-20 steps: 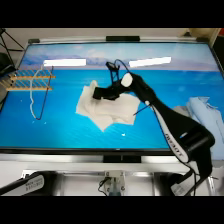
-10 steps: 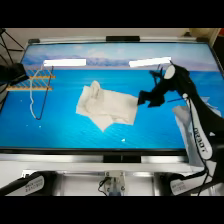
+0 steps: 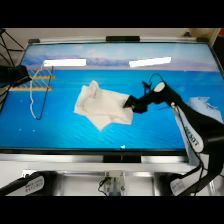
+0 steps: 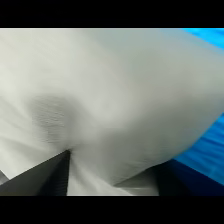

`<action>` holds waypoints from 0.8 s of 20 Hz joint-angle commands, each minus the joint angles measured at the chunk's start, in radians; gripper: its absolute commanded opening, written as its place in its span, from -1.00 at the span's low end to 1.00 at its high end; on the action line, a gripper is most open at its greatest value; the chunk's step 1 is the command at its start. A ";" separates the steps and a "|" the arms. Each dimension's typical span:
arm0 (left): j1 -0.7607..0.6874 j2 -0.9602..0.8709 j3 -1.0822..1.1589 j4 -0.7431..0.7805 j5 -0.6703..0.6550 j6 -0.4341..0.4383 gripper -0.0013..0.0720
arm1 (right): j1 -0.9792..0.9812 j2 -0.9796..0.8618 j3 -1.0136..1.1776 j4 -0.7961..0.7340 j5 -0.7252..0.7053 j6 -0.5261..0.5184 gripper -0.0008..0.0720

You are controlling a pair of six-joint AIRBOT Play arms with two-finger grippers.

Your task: Fold the shirts.

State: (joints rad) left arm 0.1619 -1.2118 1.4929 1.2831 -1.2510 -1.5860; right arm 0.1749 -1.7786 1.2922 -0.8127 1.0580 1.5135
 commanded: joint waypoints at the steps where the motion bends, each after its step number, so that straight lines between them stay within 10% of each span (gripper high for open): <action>1: 0.000 0.001 0.000 -0.007 0.001 -0.008 -0.89 | 0.018 -0.041 -0.007 0.164 -0.042 -0.103 -0.27; 4: 0.000 0.001 -0.001 -0.019 0.002 -0.008 -0.89 | -0.007 -0.014 0.044 0.297 0.001 -0.279 -0.80; 16: 0.000 0.000 -0.001 -0.026 0.021 -0.007 -0.89 | -0.394 0.262 0.385 0.143 0.186 -0.103 -0.80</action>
State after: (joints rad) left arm 0.1619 -1.2118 1.4925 1.2575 -1.2339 -1.5936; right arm -0.1081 -1.5681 1.6417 -0.6464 1.1999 1.3678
